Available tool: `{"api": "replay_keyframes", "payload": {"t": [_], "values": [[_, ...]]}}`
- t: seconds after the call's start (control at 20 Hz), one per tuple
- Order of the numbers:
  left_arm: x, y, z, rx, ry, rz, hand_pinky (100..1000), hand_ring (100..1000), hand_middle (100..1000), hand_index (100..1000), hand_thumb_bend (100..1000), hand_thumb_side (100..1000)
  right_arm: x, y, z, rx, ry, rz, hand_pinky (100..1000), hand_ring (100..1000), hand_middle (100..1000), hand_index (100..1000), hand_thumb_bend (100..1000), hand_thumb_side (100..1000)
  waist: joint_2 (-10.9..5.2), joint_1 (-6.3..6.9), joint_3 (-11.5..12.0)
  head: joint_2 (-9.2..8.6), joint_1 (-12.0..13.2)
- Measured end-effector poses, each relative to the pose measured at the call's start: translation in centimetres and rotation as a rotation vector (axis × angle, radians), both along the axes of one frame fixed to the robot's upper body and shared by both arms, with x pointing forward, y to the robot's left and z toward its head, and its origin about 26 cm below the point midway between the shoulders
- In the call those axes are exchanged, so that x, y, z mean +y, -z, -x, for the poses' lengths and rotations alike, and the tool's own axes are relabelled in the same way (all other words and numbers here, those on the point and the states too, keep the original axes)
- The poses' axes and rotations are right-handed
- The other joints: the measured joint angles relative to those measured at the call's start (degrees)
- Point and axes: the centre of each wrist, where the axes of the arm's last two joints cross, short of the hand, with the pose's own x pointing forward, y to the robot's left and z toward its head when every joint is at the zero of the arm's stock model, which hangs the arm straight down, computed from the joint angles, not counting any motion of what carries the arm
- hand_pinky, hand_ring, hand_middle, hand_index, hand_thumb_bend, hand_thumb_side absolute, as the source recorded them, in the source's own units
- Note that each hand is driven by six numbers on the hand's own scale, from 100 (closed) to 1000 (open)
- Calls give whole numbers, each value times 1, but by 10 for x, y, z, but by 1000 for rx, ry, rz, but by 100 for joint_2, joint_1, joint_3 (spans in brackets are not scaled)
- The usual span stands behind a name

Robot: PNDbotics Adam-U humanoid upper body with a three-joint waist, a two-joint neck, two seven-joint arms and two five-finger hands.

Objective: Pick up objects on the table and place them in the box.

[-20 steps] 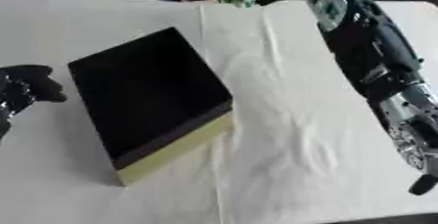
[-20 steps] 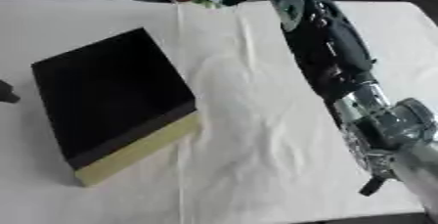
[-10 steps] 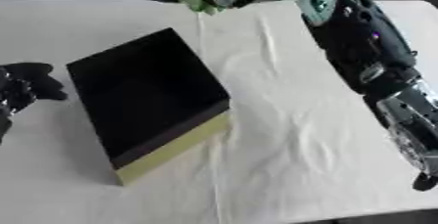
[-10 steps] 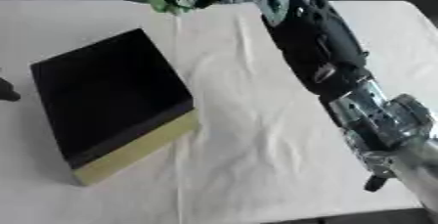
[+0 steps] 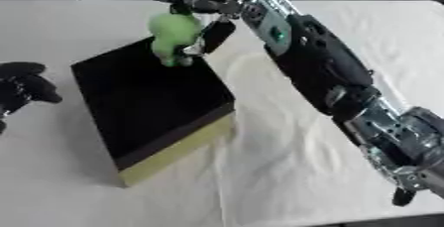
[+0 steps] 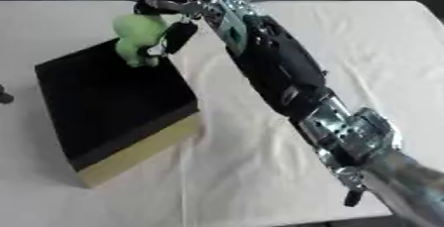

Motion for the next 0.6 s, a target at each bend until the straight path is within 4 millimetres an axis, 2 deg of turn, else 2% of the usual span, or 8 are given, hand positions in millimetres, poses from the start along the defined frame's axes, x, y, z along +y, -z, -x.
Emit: {"api": "replay_keyframes", "payload": {"t": [0.15, 0.25, 0.4, 0.5, 0.6], "values": [[0, 0, 0, -1, -2, 9, 716, 612, 580, 789, 124, 971, 6, 5, 0, 19, -10, 39, 689, 582, 516, 726, 391, 541, -14, 0, 1, 1, -5], [0, -1, 0, 1, -4, 12, 718, 612, 580, 789, 125, 972, 9, 5, 0, 17, -15, 71, 735, 678, 693, 844, 529, 615, -16, -2, -10, 1, -5], [-1, 0, 0, 2, -3, 18, 718, 613, 581, 789, 125, 973, 13, 3, 2, -1, -27, 135, 781, 802, 853, 930, 684, 667, -17, -12, -26, 1, -5], [-1, 0, 0, 2, -3, 19, 719, 613, 581, 789, 125, 973, 17, -1, 4, -19, -34, 188, 804, 845, 907, 951, 773, 707, -17, -25, -38, 1, -5], [-1, 0, 0, 2, -4, 19, 719, 613, 581, 789, 126, 973, 21, -4, 7, -46, -41, 228, 807, 849, 912, 954, 791, 728, -17, -26, -51, 1, -5]]}}
